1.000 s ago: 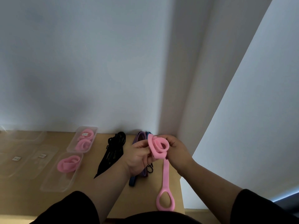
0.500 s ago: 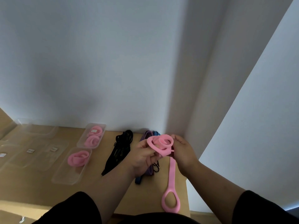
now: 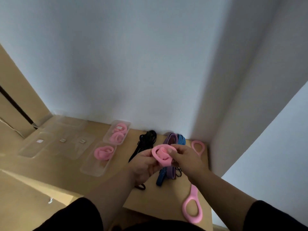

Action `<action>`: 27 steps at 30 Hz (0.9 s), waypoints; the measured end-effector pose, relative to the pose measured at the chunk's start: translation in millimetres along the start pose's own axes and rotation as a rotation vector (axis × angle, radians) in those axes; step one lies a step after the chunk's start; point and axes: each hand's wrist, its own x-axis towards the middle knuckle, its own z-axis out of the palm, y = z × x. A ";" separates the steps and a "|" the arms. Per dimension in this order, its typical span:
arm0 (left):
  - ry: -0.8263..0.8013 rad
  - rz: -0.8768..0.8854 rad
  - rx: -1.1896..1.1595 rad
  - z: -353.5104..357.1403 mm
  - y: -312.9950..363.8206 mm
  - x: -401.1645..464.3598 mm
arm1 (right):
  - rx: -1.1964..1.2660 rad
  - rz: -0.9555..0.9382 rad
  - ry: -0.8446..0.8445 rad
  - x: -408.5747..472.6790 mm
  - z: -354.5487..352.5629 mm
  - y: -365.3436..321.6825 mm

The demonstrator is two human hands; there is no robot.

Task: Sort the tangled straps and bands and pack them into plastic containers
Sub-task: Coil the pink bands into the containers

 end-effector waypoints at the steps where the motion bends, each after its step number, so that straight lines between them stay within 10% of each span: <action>1: 0.008 -0.008 -0.009 -5.2 1.6 -4.1 | -0.008 -0.004 -0.009 1.3 6.1 0.1; 27: 0.354 -0.007 0.353 -252.2 63.0 -70.8 | -0.459 0.103 -0.328 75.2 248.4 -2.7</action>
